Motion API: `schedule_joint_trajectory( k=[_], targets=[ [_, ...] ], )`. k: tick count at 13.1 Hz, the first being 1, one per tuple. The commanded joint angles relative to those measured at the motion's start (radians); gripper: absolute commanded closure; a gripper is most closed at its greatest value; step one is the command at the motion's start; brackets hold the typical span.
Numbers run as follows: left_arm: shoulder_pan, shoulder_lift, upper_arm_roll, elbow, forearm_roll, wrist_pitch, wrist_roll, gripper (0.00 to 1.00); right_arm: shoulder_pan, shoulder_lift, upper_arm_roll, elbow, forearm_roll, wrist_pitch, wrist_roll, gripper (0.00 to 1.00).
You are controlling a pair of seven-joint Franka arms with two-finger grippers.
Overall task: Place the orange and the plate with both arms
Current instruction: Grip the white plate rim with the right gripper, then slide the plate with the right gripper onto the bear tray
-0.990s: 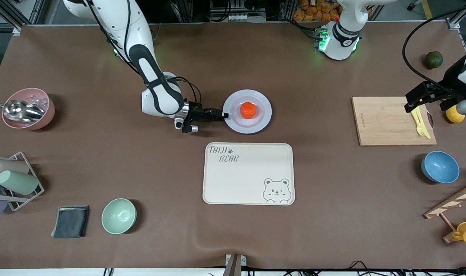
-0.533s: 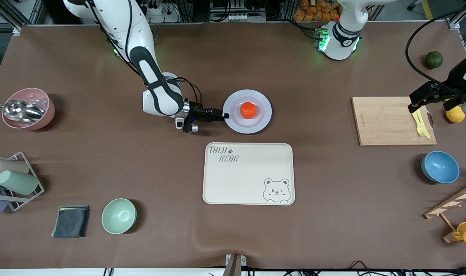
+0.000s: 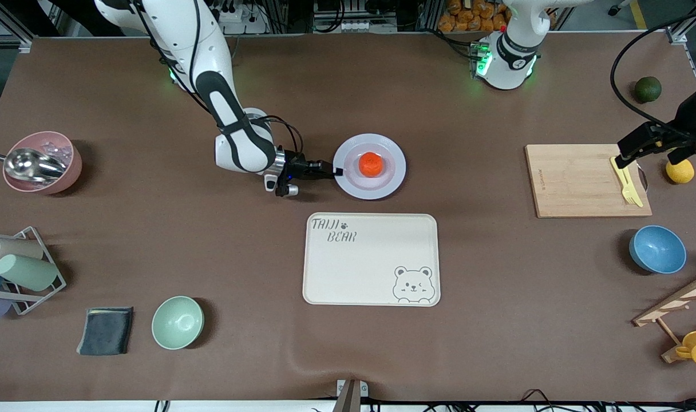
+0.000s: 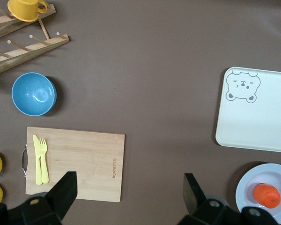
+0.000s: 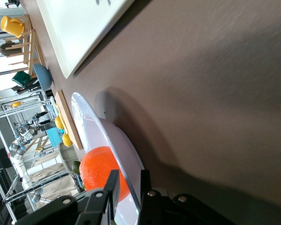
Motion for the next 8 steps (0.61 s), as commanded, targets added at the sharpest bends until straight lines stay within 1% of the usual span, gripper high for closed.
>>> schedule_joint_trajectory(
  k=[1,4,8],
  targets=[
    [0.005,-0.009,-0.001,0.008,-0.017,-0.017,0.016,0.0,0.018,-0.001,-0.003,-0.004,0.044,-0.006,-0.026,1.0],
    [0.005,-0.009,0.0,0.007,-0.017,-0.017,0.018,0.0,0.017,-0.013,-0.003,-0.002,0.047,-0.006,-0.028,1.0],
    [0.007,-0.009,0.0,0.007,-0.017,-0.017,0.018,0.0,0.003,-0.07,-0.001,-0.005,0.05,-0.05,-0.017,1.0]
  ],
)
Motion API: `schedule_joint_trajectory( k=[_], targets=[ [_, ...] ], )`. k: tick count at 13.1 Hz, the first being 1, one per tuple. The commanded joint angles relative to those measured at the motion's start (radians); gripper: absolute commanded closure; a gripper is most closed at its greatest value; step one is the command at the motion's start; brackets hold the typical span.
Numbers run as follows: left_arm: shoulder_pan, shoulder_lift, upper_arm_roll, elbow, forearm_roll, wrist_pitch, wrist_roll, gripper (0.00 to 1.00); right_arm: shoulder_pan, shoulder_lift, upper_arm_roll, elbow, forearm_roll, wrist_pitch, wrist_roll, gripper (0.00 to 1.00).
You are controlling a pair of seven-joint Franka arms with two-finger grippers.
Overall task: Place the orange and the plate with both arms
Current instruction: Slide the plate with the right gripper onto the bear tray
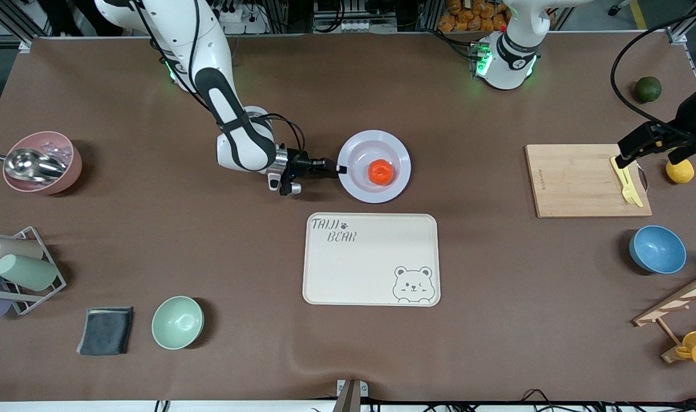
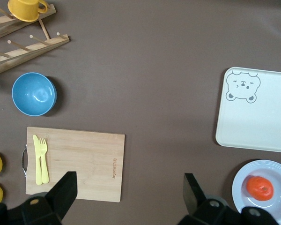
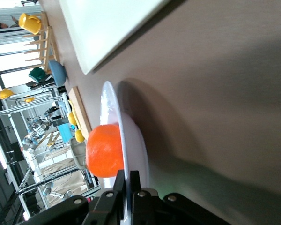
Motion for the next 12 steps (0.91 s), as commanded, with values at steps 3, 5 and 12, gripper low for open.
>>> schedule_joint_trajectory(
  k=[3,5,12],
  targets=[
    [0.006,-0.009,0.0,0.008,-0.016,-0.034,0.016,0.0,0.001,-0.093,0.001,-0.012,0.059,-0.011,0.031,1.0],
    [0.006,-0.009,0.0,0.008,-0.016,-0.034,0.015,0.0,-0.022,-0.102,0.001,0.005,0.059,-0.012,0.07,1.0],
    [0.006,-0.003,0.0,0.007,-0.02,-0.033,0.018,0.0,-0.091,-0.021,-0.005,0.23,0.057,0.094,0.212,1.0]
  ],
)
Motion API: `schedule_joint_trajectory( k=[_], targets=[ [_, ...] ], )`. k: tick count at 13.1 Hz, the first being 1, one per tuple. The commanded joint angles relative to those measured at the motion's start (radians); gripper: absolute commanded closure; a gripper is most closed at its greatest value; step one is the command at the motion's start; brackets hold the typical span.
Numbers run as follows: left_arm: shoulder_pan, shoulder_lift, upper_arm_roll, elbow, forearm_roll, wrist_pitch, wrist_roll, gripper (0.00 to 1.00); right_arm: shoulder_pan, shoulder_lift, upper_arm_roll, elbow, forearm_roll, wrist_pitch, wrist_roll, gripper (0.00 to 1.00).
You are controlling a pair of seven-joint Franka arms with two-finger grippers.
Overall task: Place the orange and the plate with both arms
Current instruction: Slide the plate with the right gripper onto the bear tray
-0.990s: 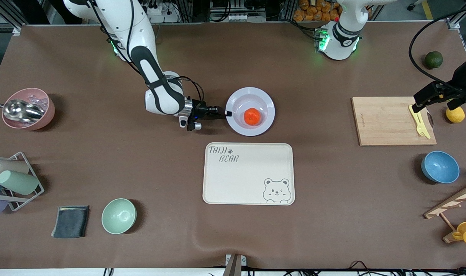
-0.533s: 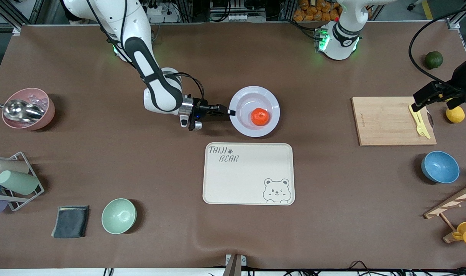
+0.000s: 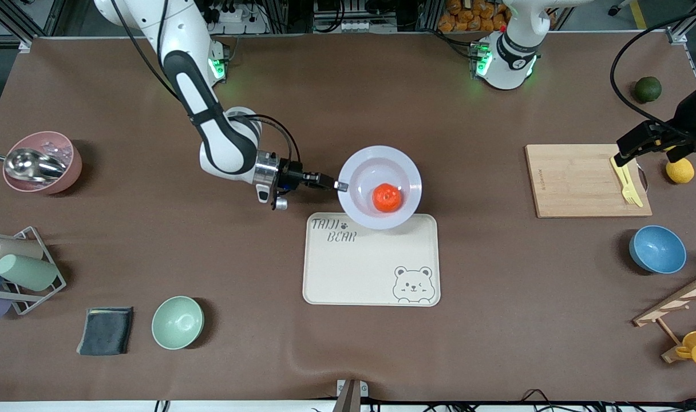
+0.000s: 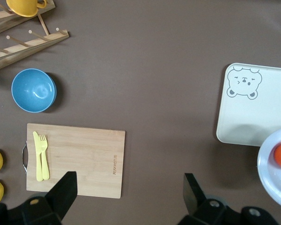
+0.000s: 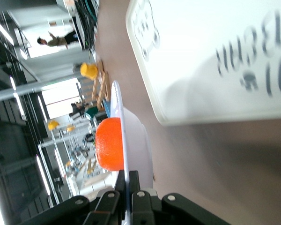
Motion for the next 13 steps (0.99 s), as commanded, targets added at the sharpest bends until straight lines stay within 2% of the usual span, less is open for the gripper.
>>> schedule_joint_trajectory(
  k=[1,5,13],
  targets=[
    [0.005,-0.004,0.0,0.005,-0.02,-0.018,0.018,0.0,-0.015,0.091,0.009,0.146,0.009,0.082,0.06,1.0],
    [0.005,0.002,0.0,0.007,-0.02,-0.013,0.019,0.0,-0.023,0.24,0.0,0.32,0.002,0.145,0.068,1.0],
    [0.006,0.004,0.0,0.005,-0.02,-0.01,0.019,0.0,-0.008,0.349,-0.002,0.43,-0.016,0.211,0.06,1.0]
  ],
)
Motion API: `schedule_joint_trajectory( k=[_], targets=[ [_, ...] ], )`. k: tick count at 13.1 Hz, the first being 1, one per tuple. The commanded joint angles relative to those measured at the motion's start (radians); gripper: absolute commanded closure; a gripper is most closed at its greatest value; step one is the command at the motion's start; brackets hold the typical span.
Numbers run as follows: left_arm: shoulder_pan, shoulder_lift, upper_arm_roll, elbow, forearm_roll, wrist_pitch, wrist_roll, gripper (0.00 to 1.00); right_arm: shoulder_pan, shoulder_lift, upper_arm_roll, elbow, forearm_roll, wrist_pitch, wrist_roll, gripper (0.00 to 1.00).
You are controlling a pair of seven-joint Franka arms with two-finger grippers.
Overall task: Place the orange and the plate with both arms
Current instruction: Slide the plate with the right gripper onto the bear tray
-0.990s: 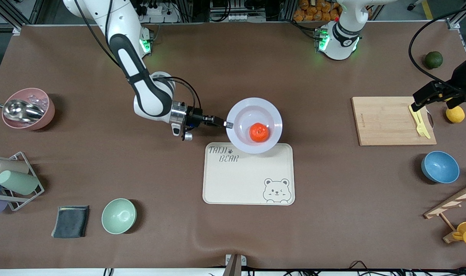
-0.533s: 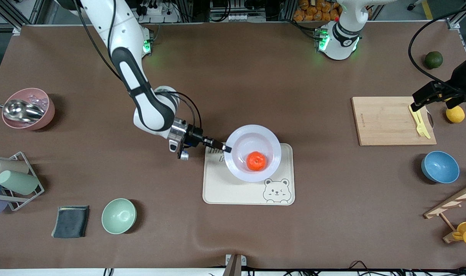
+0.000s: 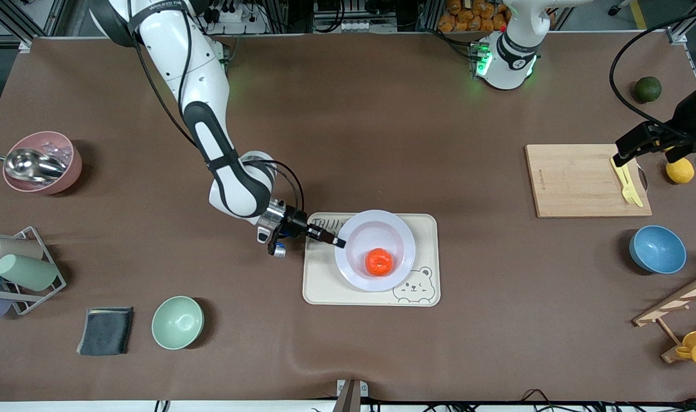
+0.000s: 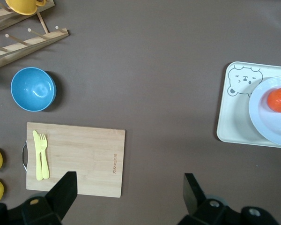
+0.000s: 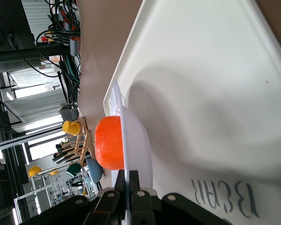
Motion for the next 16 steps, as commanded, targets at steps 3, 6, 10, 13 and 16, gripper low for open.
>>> schedule_joint_trajectory(
  k=[3,6,10,13,16],
  targets=[
    [0.006,0.001,0.0,0.009,-0.02,-0.008,0.019,0.0,0.003,0.042,0.005,0.052,-0.031,0.017,0.005,1.0],
    [0.005,0.0,0.0,0.007,-0.02,-0.008,0.019,0.0,0.005,0.045,0.005,0.048,-0.043,0.024,0.004,1.0],
    [0.005,0.0,-0.002,0.009,-0.02,-0.008,0.019,0.0,-0.011,0.05,0.006,0.049,-0.078,0.024,0.008,0.8],
    [0.005,0.0,-0.003,0.007,-0.019,-0.009,0.019,0.0,-0.011,0.053,0.005,0.047,-0.092,0.025,0.01,0.68],
    [0.005,0.0,-0.003,0.007,-0.019,-0.01,0.019,0.0,-0.011,0.057,0.005,0.044,-0.129,0.039,0.018,0.59]
  ],
)
